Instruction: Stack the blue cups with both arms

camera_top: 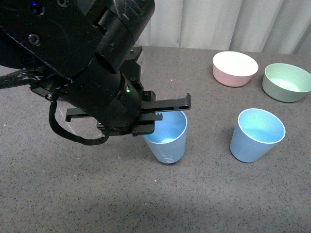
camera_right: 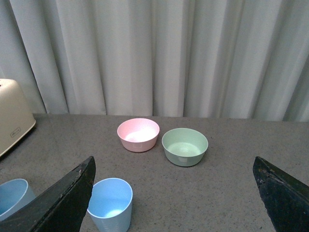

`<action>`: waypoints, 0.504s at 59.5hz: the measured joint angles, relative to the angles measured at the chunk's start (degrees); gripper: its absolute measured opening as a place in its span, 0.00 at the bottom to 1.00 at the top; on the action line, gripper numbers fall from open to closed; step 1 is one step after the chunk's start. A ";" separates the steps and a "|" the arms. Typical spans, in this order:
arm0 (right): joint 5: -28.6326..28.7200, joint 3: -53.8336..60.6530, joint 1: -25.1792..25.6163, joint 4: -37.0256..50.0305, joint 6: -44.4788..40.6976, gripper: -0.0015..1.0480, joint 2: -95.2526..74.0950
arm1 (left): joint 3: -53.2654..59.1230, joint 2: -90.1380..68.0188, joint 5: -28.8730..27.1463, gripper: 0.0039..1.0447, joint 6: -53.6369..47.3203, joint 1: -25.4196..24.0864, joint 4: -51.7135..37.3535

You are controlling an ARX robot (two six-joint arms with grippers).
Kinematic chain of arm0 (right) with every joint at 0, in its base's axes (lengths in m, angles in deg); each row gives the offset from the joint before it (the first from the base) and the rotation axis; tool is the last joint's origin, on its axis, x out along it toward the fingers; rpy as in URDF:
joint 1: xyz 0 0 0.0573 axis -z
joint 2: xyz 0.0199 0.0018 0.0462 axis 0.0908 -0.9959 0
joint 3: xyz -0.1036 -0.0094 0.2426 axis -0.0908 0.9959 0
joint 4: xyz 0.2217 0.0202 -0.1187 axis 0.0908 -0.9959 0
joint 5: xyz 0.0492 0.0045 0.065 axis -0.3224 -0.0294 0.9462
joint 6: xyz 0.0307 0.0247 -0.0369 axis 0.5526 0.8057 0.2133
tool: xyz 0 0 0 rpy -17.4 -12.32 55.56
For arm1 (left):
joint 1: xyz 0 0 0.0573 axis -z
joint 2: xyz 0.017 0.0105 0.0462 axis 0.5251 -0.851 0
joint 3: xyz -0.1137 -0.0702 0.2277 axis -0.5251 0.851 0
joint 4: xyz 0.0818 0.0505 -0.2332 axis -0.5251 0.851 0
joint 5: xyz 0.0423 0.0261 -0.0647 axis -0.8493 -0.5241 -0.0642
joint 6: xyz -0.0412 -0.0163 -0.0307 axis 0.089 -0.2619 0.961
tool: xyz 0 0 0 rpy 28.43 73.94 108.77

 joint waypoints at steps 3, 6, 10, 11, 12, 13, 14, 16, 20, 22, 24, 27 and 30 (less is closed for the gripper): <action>0.00 0.00 0.00 0.00 -0.02 0.91 0.00 | -0.20 -0.37 -0.07 0.03 0.28 0.46 0.11; 0.00 0.00 0.00 0.00 -0.02 0.91 0.00 | -0.26 -0.66 -0.24 0.03 0.37 0.72 0.17; 0.00 0.00 0.00 0.00 0.00 0.91 0.00 | -0.33 -1.03 -0.72 0.03 0.46 0.87 0.24; 0.00 0.00 0.00 0.00 0.00 0.91 0.00 | -0.35 -1.09 -0.68 0.03 0.57 0.90 0.24; 0.00 0.00 0.00 0.00 0.00 0.91 0.00 | -0.37 -1.22 -0.57 0.03 0.72 0.90 0.24; 0.00 0.00 0.00 0.00 0.00 0.91 0.00 | -0.42 -1.33 -0.57 0.03 0.74 0.92 0.24; 0.00 0.00 0.00 0.00 -0.02 0.91 0.00 | -0.48 -1.40 -0.61 0.03 0.74 0.94 0.26; -0.02 0.00 0.00 0.00 -0.02 0.91 0.00 | -0.61 -1.46 -0.76 0.03 0.72 1.01 0.35; 0.00 0.00 0.00 0.00 0.00 0.91 0.00 | -0.81 -1.55 -0.72 0.03 0.85 1.03 0.44; 0.00 0.00 0.00 0.00 0.00 0.91 0.00 | -0.98 -1.62 -0.81 0.03 0.79 1.05 0.55; -0.02 0.00 0.00 0.00 0.00 0.91 0.00 | -1.16 -1.64 -0.87 0.03 0.76 1.09 0.66; 0.00 0.00 0.00 0.00 0.00 0.91 0.00 | -1.33 -1.66 -0.55 0.05 0.87 1.20 0.59; 0.00 0.00 0.00 0.00 0.00 0.91 0.00 | -1.44 -1.66 -0.42 0.15 0.74 1.36 0.52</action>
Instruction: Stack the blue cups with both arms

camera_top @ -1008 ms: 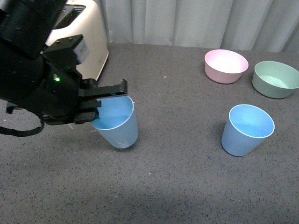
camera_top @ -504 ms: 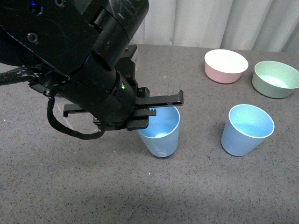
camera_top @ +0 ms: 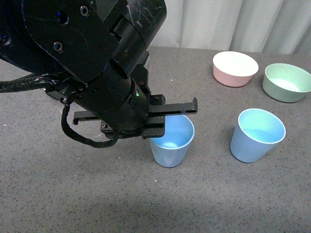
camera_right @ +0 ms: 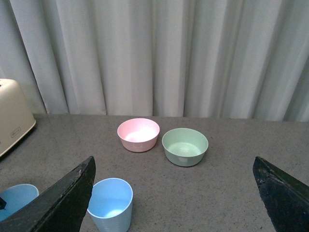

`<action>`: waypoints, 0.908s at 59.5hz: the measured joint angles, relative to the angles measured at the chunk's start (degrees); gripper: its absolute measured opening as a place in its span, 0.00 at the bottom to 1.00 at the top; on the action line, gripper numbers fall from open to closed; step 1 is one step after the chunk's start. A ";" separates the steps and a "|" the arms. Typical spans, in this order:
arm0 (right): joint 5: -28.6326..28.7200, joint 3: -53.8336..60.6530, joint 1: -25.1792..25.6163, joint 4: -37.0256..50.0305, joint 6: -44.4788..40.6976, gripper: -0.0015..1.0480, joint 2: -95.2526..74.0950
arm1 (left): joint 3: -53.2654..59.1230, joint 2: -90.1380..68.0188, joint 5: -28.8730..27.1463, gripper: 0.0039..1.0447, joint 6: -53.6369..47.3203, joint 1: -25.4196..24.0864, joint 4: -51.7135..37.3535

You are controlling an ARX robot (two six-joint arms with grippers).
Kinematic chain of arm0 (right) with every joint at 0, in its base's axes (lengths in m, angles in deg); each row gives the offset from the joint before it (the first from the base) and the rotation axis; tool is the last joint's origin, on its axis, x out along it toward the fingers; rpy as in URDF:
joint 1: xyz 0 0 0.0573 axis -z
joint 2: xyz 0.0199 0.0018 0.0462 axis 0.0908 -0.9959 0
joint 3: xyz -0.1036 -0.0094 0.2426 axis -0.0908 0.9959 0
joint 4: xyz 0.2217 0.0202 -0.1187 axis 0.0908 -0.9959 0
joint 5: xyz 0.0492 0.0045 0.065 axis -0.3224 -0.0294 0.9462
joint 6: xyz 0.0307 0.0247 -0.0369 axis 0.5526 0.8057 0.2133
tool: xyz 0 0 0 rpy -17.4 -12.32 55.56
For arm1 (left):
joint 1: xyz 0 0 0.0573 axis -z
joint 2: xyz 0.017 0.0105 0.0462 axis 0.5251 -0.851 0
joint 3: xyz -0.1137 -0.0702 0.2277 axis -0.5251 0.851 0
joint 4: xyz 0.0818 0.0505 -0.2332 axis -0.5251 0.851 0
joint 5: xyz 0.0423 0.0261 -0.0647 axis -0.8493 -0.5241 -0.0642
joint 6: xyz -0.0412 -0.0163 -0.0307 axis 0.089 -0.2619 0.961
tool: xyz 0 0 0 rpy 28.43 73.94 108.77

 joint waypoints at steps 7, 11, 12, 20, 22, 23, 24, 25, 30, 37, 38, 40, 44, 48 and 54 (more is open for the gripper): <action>0.00 0.00 0.00 0.00 0.00 0.91 0.00 | -0.02 0.35 1.18 0.41 0.28 0.20 0.07; 0.00 0.00 0.00 0.00 0.00 0.91 0.00 | 0.00 1.22 1.46 0.53 0.44 0.11 0.15; 0.00 0.00 0.00 0.00 0.00 0.91 0.00 | 0.00 1.53 1.40 0.56 0.44 0.04 0.17; -0.02 0.00 0.00 0.00 -0.02 0.91 0.00 | 0.81 5.77 1.68 0.80 1.66 -0.98 -1.18; -0.02 0.00 0.00 0.00 0.00 0.91 0.00 | 0.81 6.54 1.73 0.85 1.92 -1.16 -1.44; 0.00 0.00 0.00 0.00 0.00 0.91 0.00 | 0.81 6.97 1.73 0.89 2.23 -1.27 -1.53; 0.00 0.00 0.00 0.00 0.00 0.91 0.00 | 0.81 7.30 1.73 0.93 2.36 -1.38 -1.60; 0.00 0.00 0.00 0.00 0.00 0.91 0.00 | 0.81 7.52 1.70 0.96 2.45 -1.46 -1.68; 0.00 0.00 0.00 0.00 0.00 0.91 0.00 | 7.50 6.69 -11.87 0.85 -4.48 -1.25 -20.55; -0.09 0.00 0.02 -0.02 0.00 0.91 0.00 | 24.30 7.56 -24.24 0.66 -16.92 -3.39 -55.95; -0.09 0.00 0.00 -0.02 0.00 0.91 0.00 | 26.71 8.37 -24.35 0.62 -18.38 -4.20 -61.18; -0.13 0.00 0.00 -0.02 0.00 0.91 0.00 | 29.64 10.23 -24.00 0.57 -20.31 -5.38 -67.21; -0.15 0.00 0.00 -0.02 0.00 0.91 0.00 | 33.88 15.04 -22.97 0.47 -22.27 -7.58 -75.10; -0.11 0.00 0.00 -0.02 0.00 0.91 0.00 | 37.11 19.69 -21.18 0.36 -23.45 -9.38 -77.35; 0.07 0.00 0.00 -0.02 -0.02 0.91 0.00 | 42.49 26.21 -18.25 0.19 -24.55 -12.24 -73.57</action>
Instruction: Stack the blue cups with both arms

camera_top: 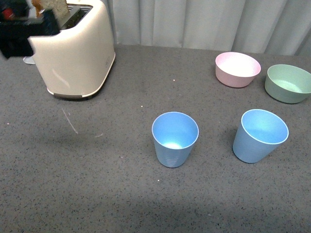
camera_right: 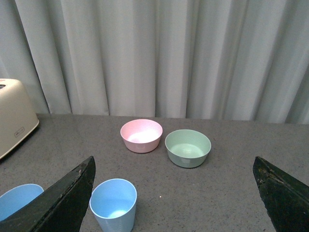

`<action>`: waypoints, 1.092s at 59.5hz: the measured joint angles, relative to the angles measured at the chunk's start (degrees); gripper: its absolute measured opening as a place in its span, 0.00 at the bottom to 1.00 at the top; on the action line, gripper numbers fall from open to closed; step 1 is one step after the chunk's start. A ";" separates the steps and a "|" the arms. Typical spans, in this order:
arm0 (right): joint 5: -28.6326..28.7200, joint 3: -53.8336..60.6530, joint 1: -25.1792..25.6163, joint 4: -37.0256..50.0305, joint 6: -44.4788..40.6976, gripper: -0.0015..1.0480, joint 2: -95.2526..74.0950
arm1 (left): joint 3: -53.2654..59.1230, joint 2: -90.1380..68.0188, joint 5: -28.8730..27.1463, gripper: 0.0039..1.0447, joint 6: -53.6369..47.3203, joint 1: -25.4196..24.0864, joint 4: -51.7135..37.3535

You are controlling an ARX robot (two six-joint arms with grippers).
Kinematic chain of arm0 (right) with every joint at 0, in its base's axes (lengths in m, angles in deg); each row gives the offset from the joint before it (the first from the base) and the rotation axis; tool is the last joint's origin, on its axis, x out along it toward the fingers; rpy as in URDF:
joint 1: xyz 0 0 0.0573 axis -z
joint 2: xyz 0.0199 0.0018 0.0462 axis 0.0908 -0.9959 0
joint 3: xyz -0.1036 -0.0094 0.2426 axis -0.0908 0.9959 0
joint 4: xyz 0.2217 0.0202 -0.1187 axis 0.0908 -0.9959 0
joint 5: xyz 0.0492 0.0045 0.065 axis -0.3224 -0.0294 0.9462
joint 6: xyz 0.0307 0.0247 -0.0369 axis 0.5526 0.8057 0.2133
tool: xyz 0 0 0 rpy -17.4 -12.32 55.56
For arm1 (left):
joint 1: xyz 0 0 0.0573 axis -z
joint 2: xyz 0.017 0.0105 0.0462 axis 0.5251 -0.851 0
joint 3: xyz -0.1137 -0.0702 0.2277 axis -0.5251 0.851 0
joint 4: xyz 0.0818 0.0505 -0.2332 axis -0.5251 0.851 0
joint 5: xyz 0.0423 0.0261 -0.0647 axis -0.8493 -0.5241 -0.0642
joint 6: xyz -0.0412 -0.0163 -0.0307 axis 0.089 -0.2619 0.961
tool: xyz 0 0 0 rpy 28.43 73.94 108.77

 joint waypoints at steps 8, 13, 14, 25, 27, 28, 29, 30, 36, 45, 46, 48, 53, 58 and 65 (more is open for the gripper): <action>-0.07 0.00 0.00 -0.02 0.00 0.91 0.00 | 5.20 8.17 3.37 0.03 -0.44 -3.45 2.25; -0.09 0.00 0.00 -0.02 0.02 0.91 0.00 | 7.69 12.41 5.35 0.03 -0.68 -5.01 3.74; -0.09 0.00 0.00 -0.02 0.02 0.91 0.00 | 8.28 13.38 5.86 0.03 -0.74 -5.40 4.17; -0.04 0.00 0.00 -0.02 0.00 0.91 0.00 | 12.94 23.06 8.96 0.03 -0.92 -9.22 9.68; -0.07 0.00 0.00 -0.02 0.00 0.91 0.00 | 13.46 24.55 9.33 0.03 -0.92 -9.64 10.47; -0.07 0.00 0.00 -0.02 0.00 0.91 0.00 | 13.62 25.03 9.51 0.03 -0.92 -9.79 10.95; -0.07 0.00 0.00 -0.02 0.00 0.91 0.00 | 13.90 25.94 9.81 0.03 -0.92 -9.99 11.56; -0.07 0.00 0.02 -0.02 0.00 0.91 0.00 | 14.29 27.23 10.19 0.03 -0.92 -10.38 12.44; -0.07 0.00 0.00 -0.02 0.00 0.91 0.00 | 15.58 32.37 11.58 0.03 -0.94 -11.65 16.22; -0.07 0.00 0.00 -0.02 0.00 0.91 0.00 | 17.00 39.65 15.74 0.03 -0.94 -14.78 22.08; -0.07 0.00 0.00 -0.02 0.00 0.91 0.00 | 17.18 40.63 16.63 0.03 -0.98 -15.76 22.93; -0.07 0.00 0.00 -0.02 0.00 0.91 0.00 | 17.38 42.07 17.05 0.03 -0.98 -16.68 24.13; -0.11 0.00 0.00 -0.02 0.02 0.91 0.00 | 17.57 45.66 17.27 0.03 -0.96 -17.84 27.21; -0.09 0.00 0.00 -0.02 0.00 0.91 0.00 | 17.62 49.55 17.57 0.03 -0.98 -17.90 30.51; -0.09 0.00 0.00 -0.02 0.02 0.91 0.00 | 17.64 53.94 17.55 0.03 -0.98 -17.97 34.49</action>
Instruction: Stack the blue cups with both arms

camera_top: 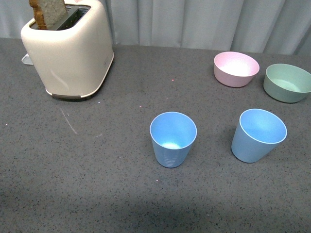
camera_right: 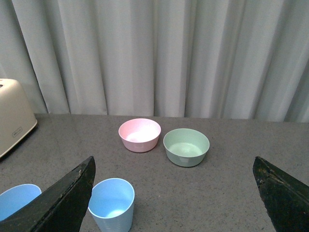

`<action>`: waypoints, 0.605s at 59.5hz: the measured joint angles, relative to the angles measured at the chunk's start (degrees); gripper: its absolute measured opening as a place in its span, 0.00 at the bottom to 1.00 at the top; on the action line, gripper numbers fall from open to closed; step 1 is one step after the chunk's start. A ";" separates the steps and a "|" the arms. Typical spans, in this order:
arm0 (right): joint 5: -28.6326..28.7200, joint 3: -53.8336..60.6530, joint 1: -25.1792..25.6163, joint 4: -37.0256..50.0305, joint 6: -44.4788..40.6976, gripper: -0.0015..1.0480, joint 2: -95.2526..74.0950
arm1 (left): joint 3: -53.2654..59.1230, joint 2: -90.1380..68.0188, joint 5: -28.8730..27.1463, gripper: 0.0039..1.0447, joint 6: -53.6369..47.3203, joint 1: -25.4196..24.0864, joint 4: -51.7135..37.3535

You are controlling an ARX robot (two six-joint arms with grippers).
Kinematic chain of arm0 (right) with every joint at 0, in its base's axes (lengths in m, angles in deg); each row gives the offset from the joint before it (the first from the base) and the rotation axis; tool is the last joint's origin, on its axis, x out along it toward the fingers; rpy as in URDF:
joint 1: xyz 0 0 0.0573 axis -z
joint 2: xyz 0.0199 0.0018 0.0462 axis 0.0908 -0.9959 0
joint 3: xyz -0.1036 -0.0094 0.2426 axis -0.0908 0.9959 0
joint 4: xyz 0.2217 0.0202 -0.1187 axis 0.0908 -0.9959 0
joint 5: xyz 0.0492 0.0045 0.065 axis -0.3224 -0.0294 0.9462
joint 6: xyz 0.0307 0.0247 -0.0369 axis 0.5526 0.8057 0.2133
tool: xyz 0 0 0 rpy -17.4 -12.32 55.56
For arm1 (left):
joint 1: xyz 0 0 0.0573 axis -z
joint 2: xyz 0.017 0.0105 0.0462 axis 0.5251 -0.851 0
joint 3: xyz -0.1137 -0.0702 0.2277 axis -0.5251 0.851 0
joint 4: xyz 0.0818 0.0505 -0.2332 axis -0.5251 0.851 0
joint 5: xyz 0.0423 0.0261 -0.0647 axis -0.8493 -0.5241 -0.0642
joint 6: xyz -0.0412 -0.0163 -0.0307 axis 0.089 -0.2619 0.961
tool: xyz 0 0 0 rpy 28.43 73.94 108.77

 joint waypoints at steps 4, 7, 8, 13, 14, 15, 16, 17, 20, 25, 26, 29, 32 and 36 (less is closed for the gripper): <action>0.00 0.00 0.00 0.00 -0.02 0.91 0.00 | 0.00 2.49 0.02 0.03 0.00 0.00 2.27; 0.00 0.00 0.00 0.00 -0.02 0.91 0.00 | 0.00 4.17 0.02 0.03 0.00 0.00 3.85; 0.00 0.00 0.00 0.00 -0.02 0.91 0.00 | 0.00 4.87 0.02 0.03 0.00 0.00 4.48; 0.00 0.00 0.00 0.00 -0.02 0.91 0.00 | 0.02 7.30 0.02 0.03 0.00 0.00 6.73; 0.00 0.00 0.00 0.00 -0.02 0.91 0.00 | 0.00 7.89 0.02 0.03 0.00 0.00 7.30; 0.02 0.00 0.00 0.00 0.00 0.91 0.00 | 0.02 8.17 0.02 0.03 0.00 0.00 7.58; 0.00 0.00 0.00 0.00 -0.02 0.91 0.00 | 0.02 8.76 0.02 0.03 0.00 0.00 8.15; 0.00 0.00 0.00 0.00 -0.02 0.91 0.00 | 0.02 9.33 0.02 0.03 0.00 0.00 8.72; 0.00 0.00 0.00 0.00 -0.02 0.91 0.00 | 0.02 11.06 0.02 0.03 0.00 0.00 10.36; 0.00 0.00 0.00 0.00 -0.02 0.91 0.00 | 0.02 13.16 0.02 0.03 0.00 0.00 12.39; 0.00 0.00 0.00 0.00 0.00 0.91 0.00 | 0.02 13.66 0.02 0.03 0.00 0.00 12.87; 0.00 0.00 0.00 0.00 0.00 0.91 0.00 | 0.02 15.10 0.02 0.03 0.00 0.00 14.29; 0.02 0.00 0.00 0.00 0.00 0.91 0.00 | 0.02 16.66 0.02 0.03 0.00 0.00 15.80; 0.00 0.00 0.00 0.00 -0.02 0.91 0.00 | 0.02 18.29 0.02 0.03 0.00 0.00 17.44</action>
